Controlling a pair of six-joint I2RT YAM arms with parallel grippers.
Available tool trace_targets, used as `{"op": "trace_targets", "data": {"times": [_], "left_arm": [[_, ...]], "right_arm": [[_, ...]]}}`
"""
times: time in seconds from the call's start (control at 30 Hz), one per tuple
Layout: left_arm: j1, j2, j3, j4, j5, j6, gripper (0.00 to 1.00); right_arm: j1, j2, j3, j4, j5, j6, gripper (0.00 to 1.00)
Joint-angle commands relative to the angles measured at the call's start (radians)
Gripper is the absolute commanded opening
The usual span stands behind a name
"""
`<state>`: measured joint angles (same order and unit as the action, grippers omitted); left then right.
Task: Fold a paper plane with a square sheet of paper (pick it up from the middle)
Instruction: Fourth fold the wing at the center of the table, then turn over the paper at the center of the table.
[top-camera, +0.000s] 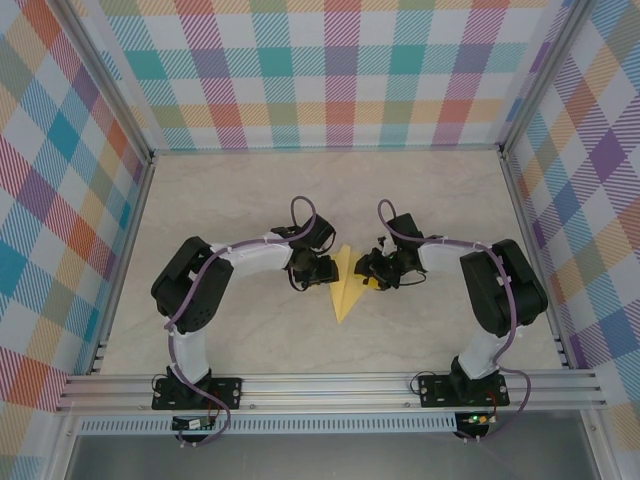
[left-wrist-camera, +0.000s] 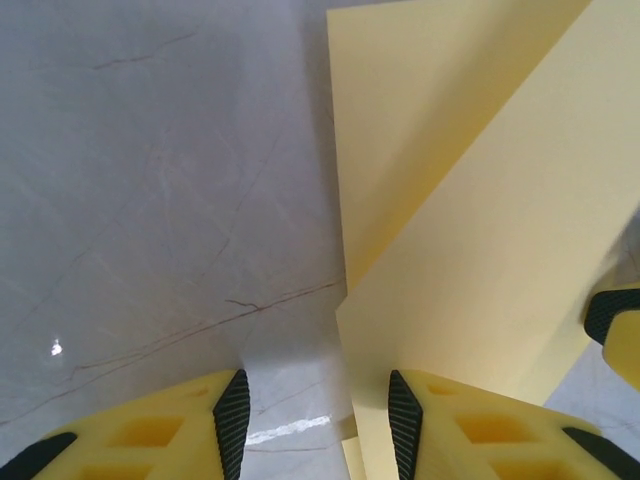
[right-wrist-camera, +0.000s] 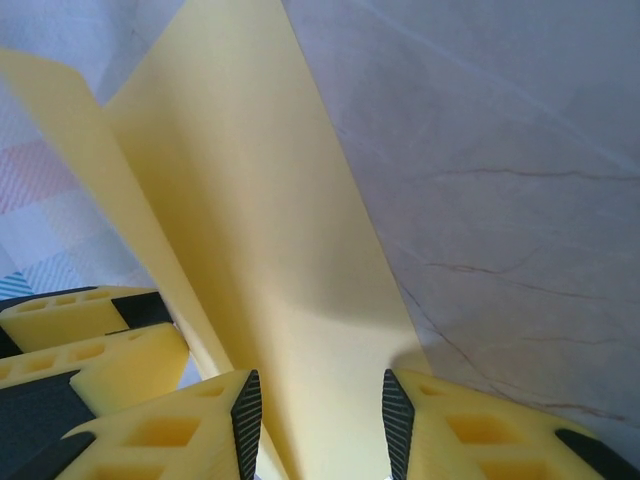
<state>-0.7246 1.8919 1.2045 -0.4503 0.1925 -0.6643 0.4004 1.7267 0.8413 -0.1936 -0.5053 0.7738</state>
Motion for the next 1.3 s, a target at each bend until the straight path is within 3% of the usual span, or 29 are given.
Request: {"op": "trace_targets", "data": {"times": [0.0, 0.17, 0.5, 0.67, 0.83, 1.27], "left_arm": [[-0.019, 0.022, 0.030, -0.027, 0.003, 0.009, 0.43], [-0.022, 0.024, 0.027, -0.019, 0.010, 0.008, 0.43], [-0.024, 0.023, 0.021, -0.016, 0.011, 0.007, 0.43], [-0.024, 0.026, 0.017, -0.016, 0.013, 0.010, 0.43], [-0.025, 0.032, 0.010, -0.011, 0.016, 0.008, 0.42], [-0.025, 0.019, -0.001, -0.018, -0.014, 0.000, 0.38]], "right_arm": [[0.006, -0.032, 0.019, -0.065, 0.047, -0.018, 0.42], [0.006, -0.093, 0.004, -0.141, 0.143, -0.017, 0.47], [0.024, -0.026, -0.025, -0.042, 0.061, 0.044, 0.47], [0.033, -0.007, -0.033, 0.044, 0.000, 0.072, 0.37], [0.037, -0.008, -0.026, 0.078, -0.021, 0.087, 0.34], [0.037, -0.012, 0.010, 0.122, -0.032, 0.089, 0.45]]}}
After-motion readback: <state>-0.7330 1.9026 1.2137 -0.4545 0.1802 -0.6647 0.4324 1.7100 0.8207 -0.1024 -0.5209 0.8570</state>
